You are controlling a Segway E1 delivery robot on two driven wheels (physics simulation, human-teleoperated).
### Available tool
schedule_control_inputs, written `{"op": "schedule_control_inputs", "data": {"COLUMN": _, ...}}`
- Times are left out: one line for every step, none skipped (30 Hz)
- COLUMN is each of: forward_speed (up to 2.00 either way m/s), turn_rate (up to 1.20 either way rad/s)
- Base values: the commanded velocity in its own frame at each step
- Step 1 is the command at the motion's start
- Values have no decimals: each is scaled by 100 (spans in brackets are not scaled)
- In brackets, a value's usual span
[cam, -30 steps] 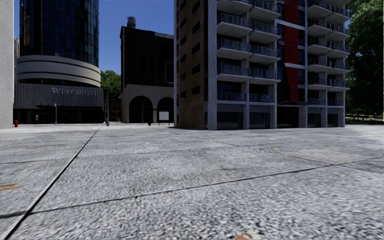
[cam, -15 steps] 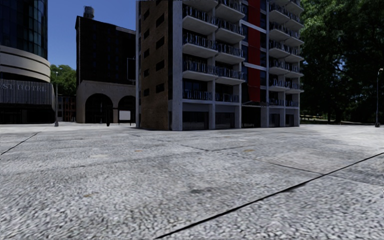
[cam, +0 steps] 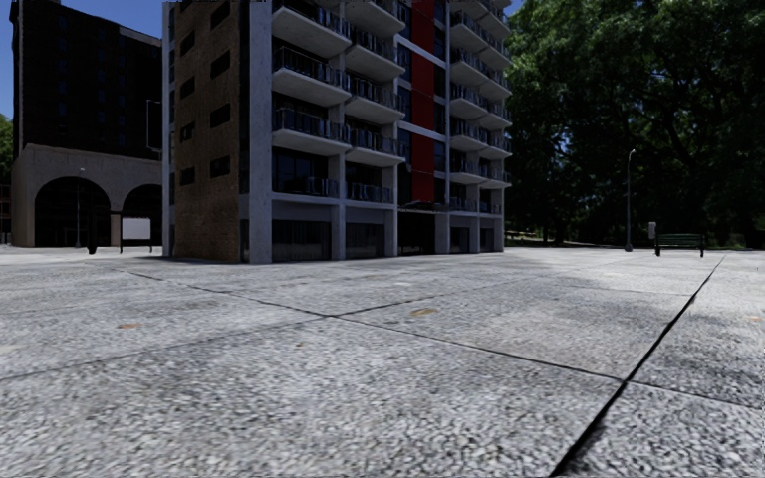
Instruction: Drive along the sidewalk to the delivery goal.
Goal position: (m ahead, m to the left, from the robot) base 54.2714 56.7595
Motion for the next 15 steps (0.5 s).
{"op": "schedule_control_inputs", "data": {"forward_speed": 200, "turn_rate": -56}}
{"op": "schedule_control_inputs", "data": {"forward_speed": 200, "turn_rate": -56}}
{"op": "schedule_control_inputs", "data": {"forward_speed": 200, "turn_rate": -56}}
{"op": "schedule_control_inputs", "data": {"forward_speed": 200, "turn_rate": -56}}
{"op": "schedule_control_inputs", "data": {"forward_speed": 200, "turn_rate": -56}}
{"op": "schedule_control_inputs", "data": {"forward_speed": 200, "turn_rate": -56}}
{"op": "schedule_control_inputs", "data": {"forward_speed": 200, "turn_rate": -56}}
{"op": "schedule_control_inputs", "data": {"forward_speed": 200, "turn_rate": -56}}
{"op": "schedule_control_inputs", "data": {"forward_speed": 200, "turn_rate": -56}}
{"op": "schedule_control_inputs", "data": {"forward_speed": 200, "turn_rate": -56}}
{"op": "schedule_control_inputs", "data": {"forward_speed": 200, "turn_rate": -56}}
{"op": "schedule_control_inputs", "data": {"forward_speed": 200, "turn_rate": -56}}
{"op": "schedule_control_inputs", "data": {"forward_speed": 200, "turn_rate": -56}}
{"op": "schedule_control_inputs", "data": {"forward_speed": 200, "turn_rate": -56}}
{"op": "schedule_control_inputs", "data": {"forward_speed": 200, "turn_rate": -56}}
